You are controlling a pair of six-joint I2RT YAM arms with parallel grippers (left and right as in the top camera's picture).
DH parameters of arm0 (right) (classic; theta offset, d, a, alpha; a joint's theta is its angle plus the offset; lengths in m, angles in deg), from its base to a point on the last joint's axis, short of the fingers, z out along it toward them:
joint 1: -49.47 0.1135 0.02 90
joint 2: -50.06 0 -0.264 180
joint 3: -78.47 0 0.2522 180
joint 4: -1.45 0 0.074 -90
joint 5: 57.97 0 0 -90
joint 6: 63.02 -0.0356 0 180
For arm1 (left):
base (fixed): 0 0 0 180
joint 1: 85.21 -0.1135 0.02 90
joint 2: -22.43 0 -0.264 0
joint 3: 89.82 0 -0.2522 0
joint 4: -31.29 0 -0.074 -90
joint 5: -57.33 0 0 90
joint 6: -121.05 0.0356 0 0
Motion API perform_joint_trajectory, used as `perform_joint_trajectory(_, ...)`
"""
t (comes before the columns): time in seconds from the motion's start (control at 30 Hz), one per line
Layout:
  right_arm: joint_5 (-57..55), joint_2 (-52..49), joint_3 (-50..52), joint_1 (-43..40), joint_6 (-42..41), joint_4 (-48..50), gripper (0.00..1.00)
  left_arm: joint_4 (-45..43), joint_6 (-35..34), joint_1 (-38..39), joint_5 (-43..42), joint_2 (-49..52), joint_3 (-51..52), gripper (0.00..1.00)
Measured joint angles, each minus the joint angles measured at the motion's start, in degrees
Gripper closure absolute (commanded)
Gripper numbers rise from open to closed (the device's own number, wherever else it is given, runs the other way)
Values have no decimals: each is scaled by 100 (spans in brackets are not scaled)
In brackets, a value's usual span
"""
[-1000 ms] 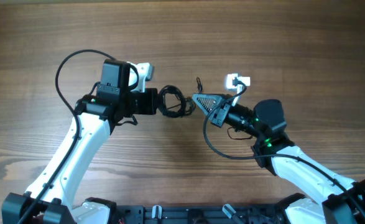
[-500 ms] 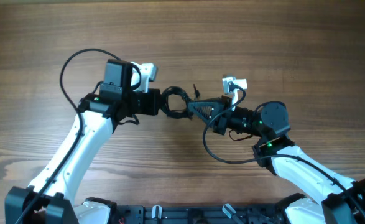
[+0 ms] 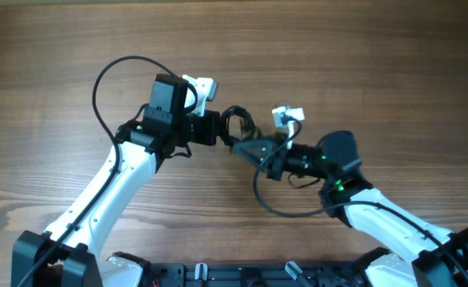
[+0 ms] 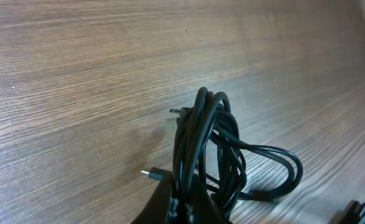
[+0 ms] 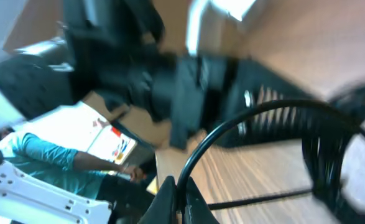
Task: Untangle cables
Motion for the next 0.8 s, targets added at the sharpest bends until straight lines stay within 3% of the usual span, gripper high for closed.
perform_joint_trajectory(0.3, -474, -133, 0, 24, 61, -345, 96, -9, -33, 0, -240, 2, 0, 96)
perform_joint_trajectory(0.63, -568, -214, 0, 24, 37, 417, 96, 81, 225, 0, -798, 2, 0, 96)
perform_joint_trajectory(0.8, -612, -214, -11, 24, 26, -140, 96, 90, 225, 0, -815, 2, 0, 96)
